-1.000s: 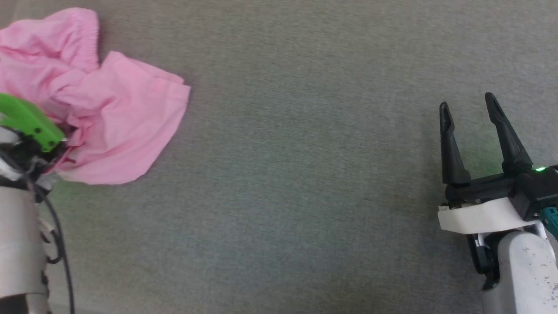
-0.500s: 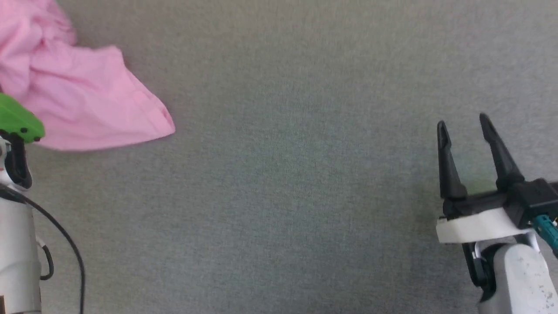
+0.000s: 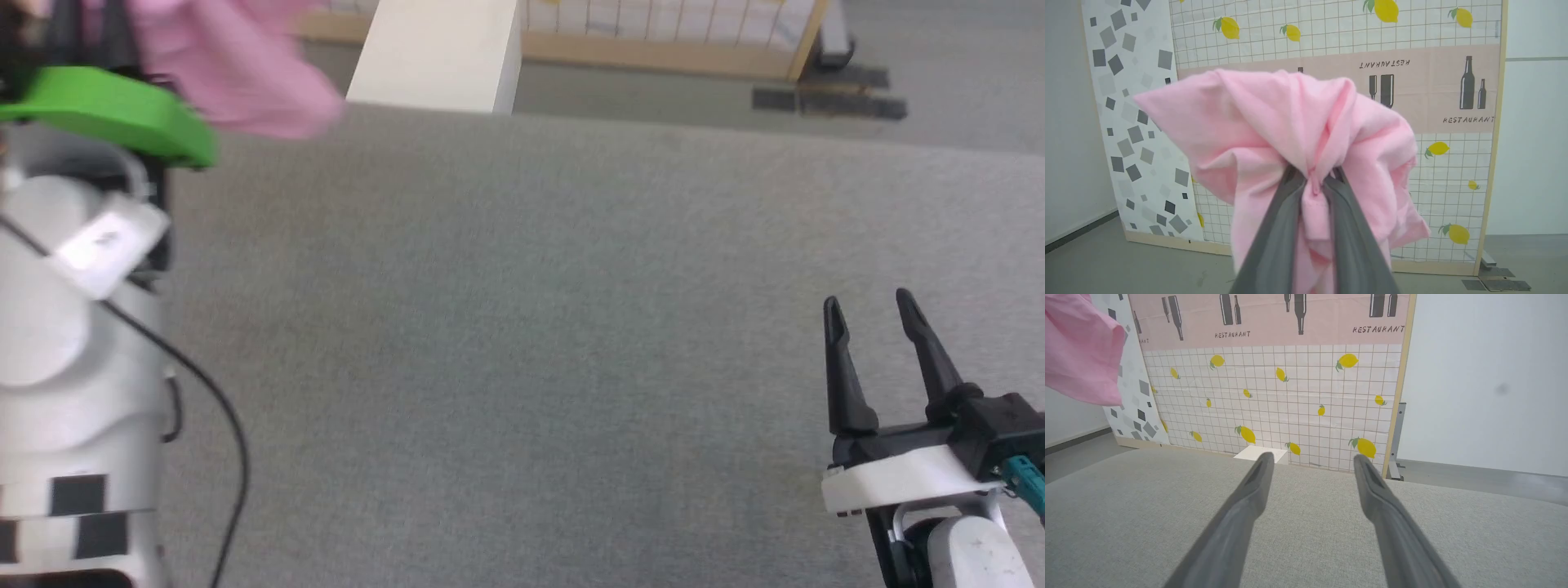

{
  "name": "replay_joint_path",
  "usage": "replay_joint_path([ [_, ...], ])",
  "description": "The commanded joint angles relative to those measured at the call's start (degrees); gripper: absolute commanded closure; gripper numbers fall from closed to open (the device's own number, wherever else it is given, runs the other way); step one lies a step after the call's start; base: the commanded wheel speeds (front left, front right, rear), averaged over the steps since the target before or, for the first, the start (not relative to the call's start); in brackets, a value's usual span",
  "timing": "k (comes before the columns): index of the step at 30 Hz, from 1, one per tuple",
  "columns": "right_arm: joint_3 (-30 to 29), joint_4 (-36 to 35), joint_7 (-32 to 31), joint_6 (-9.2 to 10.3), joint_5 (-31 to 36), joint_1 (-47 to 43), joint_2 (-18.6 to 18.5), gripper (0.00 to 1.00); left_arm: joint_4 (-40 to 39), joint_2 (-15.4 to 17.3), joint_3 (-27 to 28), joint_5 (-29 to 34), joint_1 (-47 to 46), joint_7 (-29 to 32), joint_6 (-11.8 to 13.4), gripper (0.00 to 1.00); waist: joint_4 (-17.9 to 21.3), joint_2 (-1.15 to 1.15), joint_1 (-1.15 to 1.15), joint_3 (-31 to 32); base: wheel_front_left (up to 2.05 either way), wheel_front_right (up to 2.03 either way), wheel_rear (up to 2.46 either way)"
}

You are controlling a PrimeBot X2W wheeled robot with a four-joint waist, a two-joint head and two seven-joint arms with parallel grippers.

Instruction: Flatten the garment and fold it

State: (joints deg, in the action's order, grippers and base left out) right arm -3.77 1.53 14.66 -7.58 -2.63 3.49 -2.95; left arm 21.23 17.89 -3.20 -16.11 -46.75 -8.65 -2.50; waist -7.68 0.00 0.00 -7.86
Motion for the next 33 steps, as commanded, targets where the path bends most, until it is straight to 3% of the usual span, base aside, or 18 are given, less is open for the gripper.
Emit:
replay_joint_path([
  [1,0.1,0.1,0.3,0.09,-0.4,-0.8,0.1,0.0,-0.3,-1.0,-0.9,0.1,-1.0,-0.3,-0.5,1.0,3.4,0.0,0.0,4.7,0.0,0.0,0.0],
  [10,1.3,-0.2,0.3,0.09,0.0,-1.8,0.1,0.0,0.1,-11.1,-8.7,-5.0,-0.4,0.9,-3.6,1.0,10.4,0.0,0.0,5.3,0.0,0.0,0.0],
  [14,2.0,0.0,0.3,0.09,-0.2,-1.3,0.1,0.0,2.9,-13.6,-13.6,-8.1,2.0,4.0,-4.3,1.0,13.5,0.0,0.0,4.8,0.0,0.0,0.0],
  [18,2.7,0.1,0.3,0.09,-0.5,-0.9,0.1,0.0,7.1,-14.5,-18.8,-9.9,4.9,9.7,-4.3,1.0,16.2,0.0,0.0,3.9,0.0,0.0,0.0],
  [23,3.1,0.2,0.3,0.09,-0.7,-0.6,0.1,0.0,13.7,-14.9,-24.6,-11.6,9.2,20.0,-2.4,1.0,18.5,0.0,0.0,3.2,0.0,0.0,0.0],
  [33,2.5,0.0,0.3,0.09,-1.0,-1.1,0.1,0.0,20.6,-15.0,-35.0,-17.9,15.7,38.0,-1.8,1.0,19.5,0.0,0.0,2.7,0.0,0.0,0.0],
])
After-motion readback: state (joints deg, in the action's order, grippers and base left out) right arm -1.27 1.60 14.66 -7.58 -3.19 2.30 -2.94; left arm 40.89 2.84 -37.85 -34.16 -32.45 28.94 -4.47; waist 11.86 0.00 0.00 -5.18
